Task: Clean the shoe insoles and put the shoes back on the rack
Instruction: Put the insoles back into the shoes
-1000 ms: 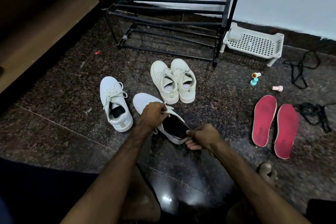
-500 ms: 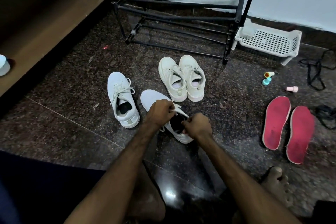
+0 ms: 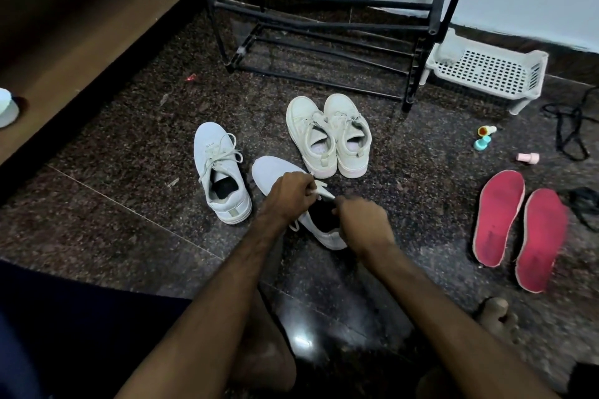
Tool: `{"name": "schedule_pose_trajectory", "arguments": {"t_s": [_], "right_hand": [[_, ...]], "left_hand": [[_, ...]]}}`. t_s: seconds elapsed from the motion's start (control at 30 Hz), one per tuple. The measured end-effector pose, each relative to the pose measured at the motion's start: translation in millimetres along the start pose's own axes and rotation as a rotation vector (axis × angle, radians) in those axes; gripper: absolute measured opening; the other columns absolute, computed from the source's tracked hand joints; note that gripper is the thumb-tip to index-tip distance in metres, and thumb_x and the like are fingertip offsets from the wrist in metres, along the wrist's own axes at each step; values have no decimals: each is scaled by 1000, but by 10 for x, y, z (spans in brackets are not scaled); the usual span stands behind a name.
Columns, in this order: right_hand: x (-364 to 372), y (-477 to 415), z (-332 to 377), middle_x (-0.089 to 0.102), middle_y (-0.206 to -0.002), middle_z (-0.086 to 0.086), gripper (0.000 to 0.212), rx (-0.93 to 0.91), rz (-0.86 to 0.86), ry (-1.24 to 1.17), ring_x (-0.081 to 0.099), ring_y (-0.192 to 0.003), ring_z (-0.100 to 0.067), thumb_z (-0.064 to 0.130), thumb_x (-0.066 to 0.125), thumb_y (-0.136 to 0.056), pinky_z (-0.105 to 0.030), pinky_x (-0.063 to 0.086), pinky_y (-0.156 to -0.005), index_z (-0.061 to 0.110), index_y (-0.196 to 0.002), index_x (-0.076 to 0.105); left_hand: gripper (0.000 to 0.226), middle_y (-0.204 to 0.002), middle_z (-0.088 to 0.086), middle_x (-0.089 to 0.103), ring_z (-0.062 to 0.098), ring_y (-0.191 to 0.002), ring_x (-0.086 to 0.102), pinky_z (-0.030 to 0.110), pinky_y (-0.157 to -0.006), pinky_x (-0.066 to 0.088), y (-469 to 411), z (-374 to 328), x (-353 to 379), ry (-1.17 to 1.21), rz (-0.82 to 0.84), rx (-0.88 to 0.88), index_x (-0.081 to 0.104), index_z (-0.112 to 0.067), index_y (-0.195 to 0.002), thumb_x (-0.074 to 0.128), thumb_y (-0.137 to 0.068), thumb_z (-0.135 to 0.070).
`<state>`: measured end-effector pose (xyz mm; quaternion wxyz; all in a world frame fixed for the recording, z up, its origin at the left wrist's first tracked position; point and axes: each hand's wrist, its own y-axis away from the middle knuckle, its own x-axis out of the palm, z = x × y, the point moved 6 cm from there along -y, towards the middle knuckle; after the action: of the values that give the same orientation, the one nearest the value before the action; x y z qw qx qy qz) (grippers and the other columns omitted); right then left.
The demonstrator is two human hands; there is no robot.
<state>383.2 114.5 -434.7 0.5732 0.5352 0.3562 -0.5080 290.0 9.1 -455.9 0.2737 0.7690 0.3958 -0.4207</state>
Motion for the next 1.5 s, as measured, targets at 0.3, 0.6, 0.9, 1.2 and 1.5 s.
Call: {"name": "schedule_pose_trajectory", "arguments": {"t_s": [0.3,0.6,0.9,1.2,1.5], "right_hand": [[438,-2,118,64,-117,-3,43,-322,315,388,39,-131,-24,16,56,-88,-75,-14,-98,15,-130,56],[485,-79,202,65,-115,-6,47,-241,297,281,55,-111,-26,10,39,-96,-74,-11,-101,11,-143,41],[369,-121,253,10,-161,0,70,-255,656,453,-5,-149,-22,42,46,-97,-62,-14,-111,20,-154,12],[316,-81,251,43,-147,-10,50,-334,407,414,30,-140,-26,16,34,-101,-63,-13,-110,10,-150,25],[328,61,57,69,-98,-3,28,-543,14,347,60,-101,-23,14,63,-80,-43,42,-89,17,-107,62]], "left_hand": [[13,-87,8,68,28,-86,63,40,-73,49,-4,7,34,0,-23,8,68,-10,-88,67,-79,-19],[14,-88,7,67,26,-87,62,36,-72,47,8,1,45,-21,-32,36,68,-9,-90,68,-81,-21],[14,-90,6,66,24,-89,60,33,-71,42,11,-7,74,-78,12,67,67,-10,-90,67,-83,-22],[15,-91,5,64,23,-91,59,32,-69,41,-7,11,63,-113,5,63,65,-11,-91,65,-84,-25],[25,-92,4,61,27,-93,53,37,-66,40,77,-99,-43,-139,-89,67,51,-17,-106,62,-84,-24]]}}
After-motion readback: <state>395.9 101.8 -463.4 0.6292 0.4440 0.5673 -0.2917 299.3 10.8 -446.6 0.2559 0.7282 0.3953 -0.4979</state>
